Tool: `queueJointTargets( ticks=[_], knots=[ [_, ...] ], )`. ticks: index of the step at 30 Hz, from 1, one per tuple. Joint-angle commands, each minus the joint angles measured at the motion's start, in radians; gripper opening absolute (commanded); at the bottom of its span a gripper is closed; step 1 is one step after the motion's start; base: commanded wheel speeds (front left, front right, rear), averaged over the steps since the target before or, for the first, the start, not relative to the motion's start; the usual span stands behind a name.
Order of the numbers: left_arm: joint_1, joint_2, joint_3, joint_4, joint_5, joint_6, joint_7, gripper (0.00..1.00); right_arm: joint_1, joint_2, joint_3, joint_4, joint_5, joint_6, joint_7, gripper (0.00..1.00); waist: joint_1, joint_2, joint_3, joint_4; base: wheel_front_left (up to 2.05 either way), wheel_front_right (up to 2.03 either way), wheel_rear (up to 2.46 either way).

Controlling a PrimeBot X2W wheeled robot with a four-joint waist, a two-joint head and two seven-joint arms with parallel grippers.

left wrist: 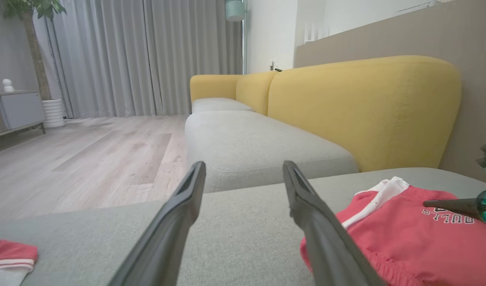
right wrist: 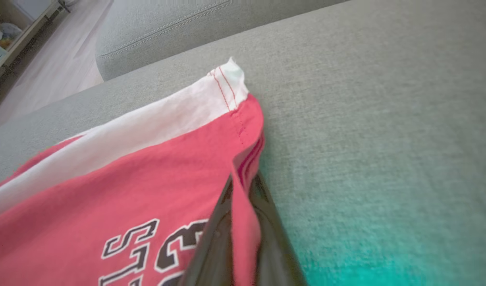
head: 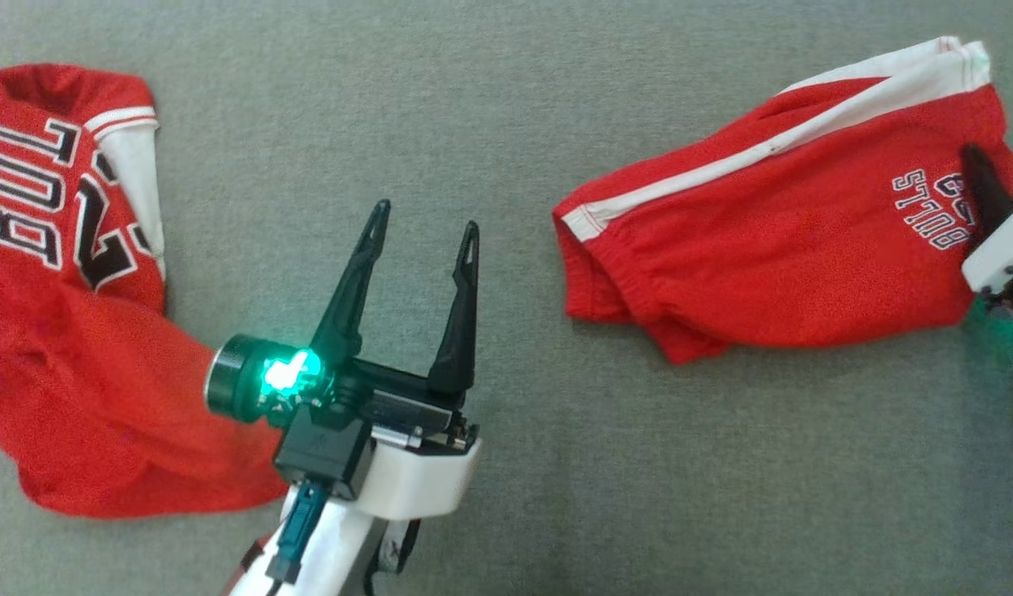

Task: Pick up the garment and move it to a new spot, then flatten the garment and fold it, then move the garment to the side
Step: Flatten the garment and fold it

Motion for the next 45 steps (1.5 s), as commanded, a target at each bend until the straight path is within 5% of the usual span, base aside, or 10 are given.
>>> queueJointTargets(
  ticks=[1, 17, 26, 34, 35, 36, 40, 45],
  knots=[
    [0.004, -0.003, 0.038, -0.039, 0.010, -0.002, -0.005, 1.00, 0.034, -0.016, 0.019, 0.010, -0.002, -0.001, -0.004, 0.00, 0.0000, -0.0001, -0.010, -0.017, 0.00, 0.00, 0.00],
    [0.054, -0.027, 0.114, -0.015, 0.076, -0.090, -0.005, 1.00, 0.047, -0.082, 0.034, 0.030, -0.006, -0.001, -0.203, 0.00, 0.0000, -0.0001, -0.079, -0.186, 0.00, 0.00, 0.00],
    [0.086, -0.028, 0.117, 0.019, 0.098, -0.123, -0.005, 1.00, 0.058, -0.046, 0.053, -0.230, 0.042, -0.001, -0.210, 0.00, 0.0000, -0.0001, -0.137, -0.193, 0.00, 0.00, 0.00],
    [0.096, -0.030, 0.127, 0.033, 0.102, -0.142, -0.005, 1.00, 0.138, 0.064, 0.114, -0.479, 0.019, -0.001, -0.139, 0.00, 0.0000, -0.0001, -0.131, -0.152, 0.00, 0.00, 0.00],
    [0.096, -0.031, 0.127, 0.034, 0.102, -0.145, -0.005, 1.00, 0.149, 0.092, 0.118, -0.485, 0.012, -0.001, -0.137, 0.41, 0.0000, -0.0001, -0.130, -0.147, 0.00, 0.00, 0.00],
    [0.095, -0.033, 0.127, 0.036, 0.101, -0.146, -0.005, 1.00, 0.158, 0.120, 0.115, -0.485, 0.007, -0.001, -0.142, 1.00, 0.0000, -0.0001, -0.129, -0.142, 0.00, 0.00, 0.00],
    [0.099, -0.041, 0.130, 0.046, 0.097, -0.147, -0.005, 1.00, 0.199, 0.193, 0.092, -0.481, -0.014, -0.001, -0.197, 1.00, 0.0000, -0.0001, -0.141, -0.124, 0.00, 0.00, 0.00],
    [0.128, -0.050, 0.161, 0.051, 0.074, -0.138, -0.005, 1.00, 0.283, 0.140, 0.028, -0.481, -0.144, -0.001, -0.276, 1.00, 0.0000, -0.0001, -0.189, -0.130, 0.00, 0.00, 0.00]
  ],
)
